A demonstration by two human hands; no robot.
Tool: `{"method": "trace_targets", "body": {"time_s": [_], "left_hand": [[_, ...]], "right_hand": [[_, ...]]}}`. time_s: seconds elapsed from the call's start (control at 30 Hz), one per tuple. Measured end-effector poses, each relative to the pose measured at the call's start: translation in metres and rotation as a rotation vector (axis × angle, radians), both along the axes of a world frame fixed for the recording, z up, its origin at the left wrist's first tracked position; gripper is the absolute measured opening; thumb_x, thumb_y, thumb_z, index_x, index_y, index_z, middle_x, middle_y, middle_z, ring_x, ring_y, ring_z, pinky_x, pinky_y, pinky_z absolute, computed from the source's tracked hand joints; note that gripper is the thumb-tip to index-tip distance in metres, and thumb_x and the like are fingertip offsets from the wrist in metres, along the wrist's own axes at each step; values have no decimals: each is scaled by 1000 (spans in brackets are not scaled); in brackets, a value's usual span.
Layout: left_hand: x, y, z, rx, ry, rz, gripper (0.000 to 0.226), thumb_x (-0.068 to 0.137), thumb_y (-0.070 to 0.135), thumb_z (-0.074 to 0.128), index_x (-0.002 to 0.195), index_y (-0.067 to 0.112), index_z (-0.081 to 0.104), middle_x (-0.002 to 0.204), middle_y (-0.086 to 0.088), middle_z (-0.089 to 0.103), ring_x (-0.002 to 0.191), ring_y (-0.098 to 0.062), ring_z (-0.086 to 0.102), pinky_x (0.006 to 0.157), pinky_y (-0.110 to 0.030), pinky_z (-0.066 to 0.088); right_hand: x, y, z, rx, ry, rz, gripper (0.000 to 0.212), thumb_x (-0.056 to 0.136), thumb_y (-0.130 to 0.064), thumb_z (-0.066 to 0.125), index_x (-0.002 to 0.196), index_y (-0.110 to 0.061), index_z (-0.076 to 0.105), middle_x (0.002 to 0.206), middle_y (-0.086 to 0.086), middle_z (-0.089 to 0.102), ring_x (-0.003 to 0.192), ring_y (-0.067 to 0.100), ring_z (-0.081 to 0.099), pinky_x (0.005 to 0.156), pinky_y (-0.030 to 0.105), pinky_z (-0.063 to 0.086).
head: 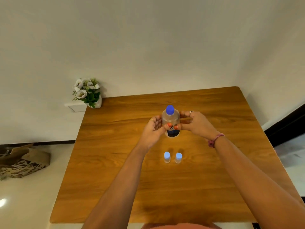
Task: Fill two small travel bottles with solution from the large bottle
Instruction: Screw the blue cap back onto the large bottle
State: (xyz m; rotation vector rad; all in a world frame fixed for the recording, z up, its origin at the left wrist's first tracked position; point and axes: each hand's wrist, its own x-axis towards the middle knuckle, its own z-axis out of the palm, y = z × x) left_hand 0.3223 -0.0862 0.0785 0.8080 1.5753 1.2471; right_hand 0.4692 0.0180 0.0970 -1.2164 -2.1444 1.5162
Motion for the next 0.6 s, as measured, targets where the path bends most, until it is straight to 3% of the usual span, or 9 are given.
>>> {"method": "trace_targets", "body": {"time_s": [0.1, 0.27, 0.6], "left_hand": [[0, -2, -18, -40, -32, -4, 44, 87, 0, 62, 126, 7, 43, 130, -7, 56, 114, -11, 55, 91, -16, 49], [1, -5, -39, -95, -38, -45, 57, 85, -3, 62, 134, 6, 35, 135, -6, 51, 120, -12, 52, 94, -19, 48], [1, -4, -56, -188, -47, -68, 62, 84, -4, 63, 137, 5, 32, 139, -9, 49, 125, -15, 50, 103, -30, 44]], "right_hand": [[1, -6, -14, 1, -31, 14, 63, 71, -14, 79, 128, -14, 54, 119, -6, 62, 100, 6, 59, 74, 9, 44], [0, -12, -35, -4, -86, 48, 60, 75, -5, 75, 130, -12, 52, 122, 0, 62, 106, 10, 59, 91, 21, 45], [1, -19, -58, -33, -184, 51, 57, 85, 6, 58, 138, -6, 41, 134, 7, 54, 120, 18, 53, 94, 21, 42]]}}
